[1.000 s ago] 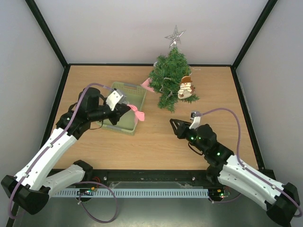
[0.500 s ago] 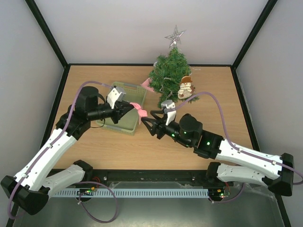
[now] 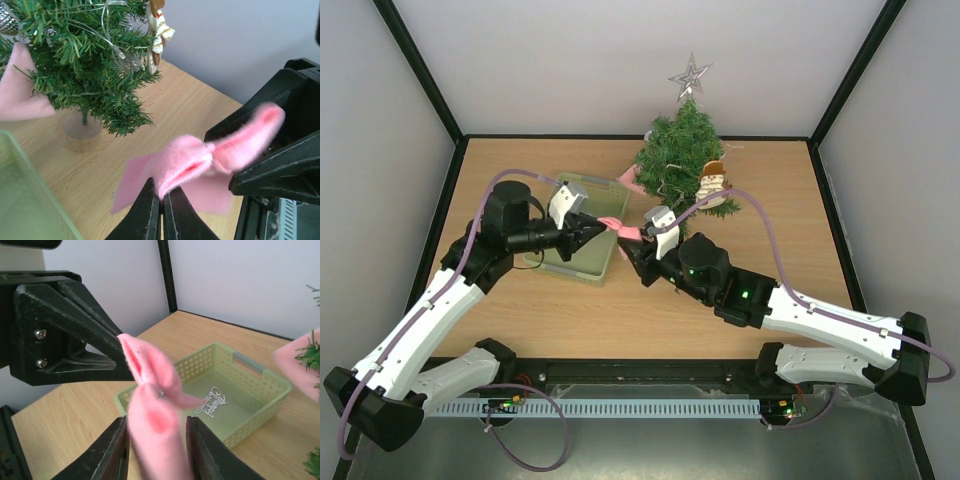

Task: Decorate the small christmas tree
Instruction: Place the decoration item on the Christmas tree.

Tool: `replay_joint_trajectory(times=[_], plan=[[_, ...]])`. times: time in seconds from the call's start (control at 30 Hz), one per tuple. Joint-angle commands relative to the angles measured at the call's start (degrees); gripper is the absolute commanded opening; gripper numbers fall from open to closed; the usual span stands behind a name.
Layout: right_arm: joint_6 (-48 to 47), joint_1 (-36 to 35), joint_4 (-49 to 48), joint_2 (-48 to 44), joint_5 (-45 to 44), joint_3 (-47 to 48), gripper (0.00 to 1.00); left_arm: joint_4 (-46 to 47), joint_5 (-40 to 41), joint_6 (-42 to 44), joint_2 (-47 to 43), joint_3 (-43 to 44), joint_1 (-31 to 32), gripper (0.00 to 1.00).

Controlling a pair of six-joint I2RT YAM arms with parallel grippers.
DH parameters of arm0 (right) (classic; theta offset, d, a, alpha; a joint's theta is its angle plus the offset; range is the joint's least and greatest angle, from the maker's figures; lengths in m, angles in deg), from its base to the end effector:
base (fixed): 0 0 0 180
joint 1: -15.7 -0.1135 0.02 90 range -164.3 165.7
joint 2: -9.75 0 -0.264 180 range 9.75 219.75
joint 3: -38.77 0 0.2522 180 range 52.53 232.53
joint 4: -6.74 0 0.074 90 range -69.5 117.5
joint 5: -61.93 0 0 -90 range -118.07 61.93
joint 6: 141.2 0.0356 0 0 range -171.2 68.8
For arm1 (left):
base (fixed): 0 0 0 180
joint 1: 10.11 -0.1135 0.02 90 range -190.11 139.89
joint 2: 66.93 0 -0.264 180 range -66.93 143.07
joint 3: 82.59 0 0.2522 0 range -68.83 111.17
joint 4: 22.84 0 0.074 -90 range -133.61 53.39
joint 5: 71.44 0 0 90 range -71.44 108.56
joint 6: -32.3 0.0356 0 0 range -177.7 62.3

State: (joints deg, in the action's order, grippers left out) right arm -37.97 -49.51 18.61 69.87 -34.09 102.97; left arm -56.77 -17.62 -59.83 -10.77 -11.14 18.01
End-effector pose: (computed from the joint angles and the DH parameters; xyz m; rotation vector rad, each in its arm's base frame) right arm 0.1076 0.2240 0.3455 -0.7120 1.6482 0.9164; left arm 0.1785 -0.1192 0.3664 0.8582 1.7444 -0.9514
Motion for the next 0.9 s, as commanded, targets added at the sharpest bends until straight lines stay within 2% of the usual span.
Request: replay_joint_trajectory(times=[0.0,0.07,0.17,0.2,0.3,0.37,0.43,0.47,0.5,0.67,0.77,0.87], plan=[[-2.64,-0.35,1.15,-0.81,-2.95,2.27,0.16,0.35,-3.17,0.79,-0.52,0.19,0.27,0.02],[-2.95,-0.29,0.58,-1.11,-2.02,2.06,0.03,-0.42,-3.65,1.21,-0.65,0.13,0.26,0.03],[-3.62,-0.27,1.18,-1.67,-0.35,1.90,0.02,-1.67,-3.60,2.03,-0.43,0.97,0.27,0.03],[-4.11,-0.29,1.87,-1.92,-0.32,1.89,0.02,-2.37,-2.55,2.07,0.01,2.86,0.25,0.09],[-4.88,-0.30,4.51,-2.16,-3.14,3.29,0.02,-4.76,1.43,2.30,0.41,7.82,0.27,0.32],[-4.95,-0.23,6.77,-1.96,-4.41,5.33,0.02,-4.00,5.83,1.87,-0.61,8.27,0.26,0.59],[-4.87,0.26,9.08,-1.37,-5.68,7.87,0.02,-0.93,9.91,1.23,-2.15,6.65,0.19,0.73],[-4.69,0.92,10.44,-0.92,-5.76,9.60,0.02,1.73,10.96,0.68,-2.74,5.62,0.18,0.88],[-4.59,1.98,11.33,-0.49,-5.11,11.16,0.02,3.33,11.32,-0.09,-3.10,5.07,0.13,0.98],[-2.07,12.72,10.19,4.06,4.74,20.31,0.02,10.03,9.20,-9.61,-3.32,6.39,-0.43,0.99],[-0.21,16.87,13.06,9.75,6.55,27.35,0.02,14.33,13.87,-14.05,-4.51,3.86,-0.52,0.99],[2.45,20.02,12.39,12.63,7.69,28.50,0.02,13.56,21.96,-16.16,-4.08,2.41,-0.69,0.99]])
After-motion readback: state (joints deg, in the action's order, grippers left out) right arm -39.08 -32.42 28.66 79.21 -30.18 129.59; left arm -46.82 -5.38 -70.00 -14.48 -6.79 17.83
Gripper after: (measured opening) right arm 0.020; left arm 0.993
